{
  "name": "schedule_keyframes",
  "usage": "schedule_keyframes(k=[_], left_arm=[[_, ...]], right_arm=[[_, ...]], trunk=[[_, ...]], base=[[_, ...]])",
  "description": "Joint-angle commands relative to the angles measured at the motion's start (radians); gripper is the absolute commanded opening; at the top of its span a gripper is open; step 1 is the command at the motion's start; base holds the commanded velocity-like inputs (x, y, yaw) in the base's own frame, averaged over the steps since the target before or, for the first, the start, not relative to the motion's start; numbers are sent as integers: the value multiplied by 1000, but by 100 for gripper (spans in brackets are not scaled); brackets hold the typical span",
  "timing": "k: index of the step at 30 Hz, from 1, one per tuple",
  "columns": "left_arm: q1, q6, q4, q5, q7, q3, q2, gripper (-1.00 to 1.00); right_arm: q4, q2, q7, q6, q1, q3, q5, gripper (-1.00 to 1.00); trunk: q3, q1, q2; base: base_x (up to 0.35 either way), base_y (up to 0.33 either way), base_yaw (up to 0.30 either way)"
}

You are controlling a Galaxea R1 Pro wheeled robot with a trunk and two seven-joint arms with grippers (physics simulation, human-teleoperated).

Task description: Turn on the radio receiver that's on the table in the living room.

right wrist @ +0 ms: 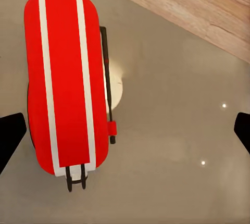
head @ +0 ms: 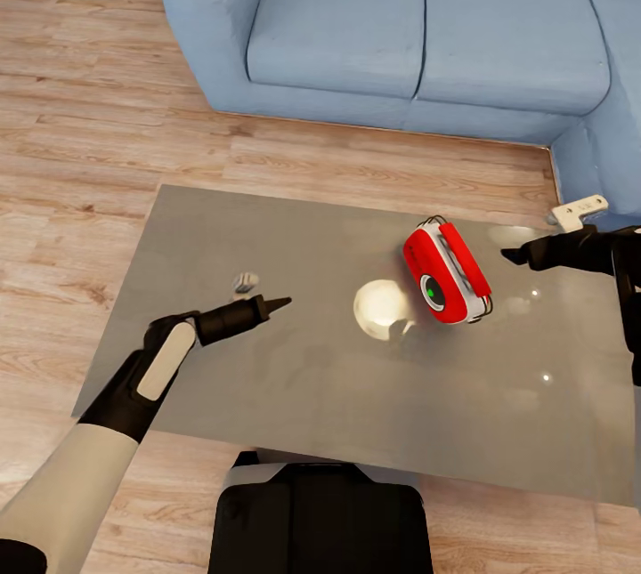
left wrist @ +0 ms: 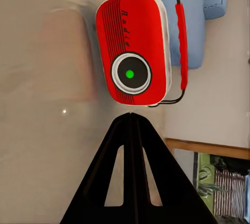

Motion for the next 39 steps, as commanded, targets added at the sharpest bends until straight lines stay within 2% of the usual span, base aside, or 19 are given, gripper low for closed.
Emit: schedule_keyframes(k=[1, 6, 14, 30, 39], left_arm=[[0, 1, -3, 0, 1, 0, -2, -100], [0, 2, -6, 0, 2, 0, -15, -100], [0, -3, -2, 0, 6, 0, -51, -100], [0, 0, -3, -13, 10, -1, -54, -100], [0, 2, -9, -13, 8, -1, -52, -100]], right_arm=[[0, 0, 0, 0, 0, 0, 0, 100], [1, -1, -1, 0, 0, -11, 0, 100], [4, -1, -2, 0, 0, -12, 0, 100], [4, -1, -2, 0, 0, -26, 0, 100], [5, -4, -11, 0, 0, -27, 5, 100]], trunk=[[0, 0, 0], [0, 0, 0], [0, 0, 0], [0, 0, 0], [0, 0, 0]], base=[[0, 0, 0], [0, 0, 0], [0, 0, 0], [-7, 0, 0], [-297, 0, 0]])
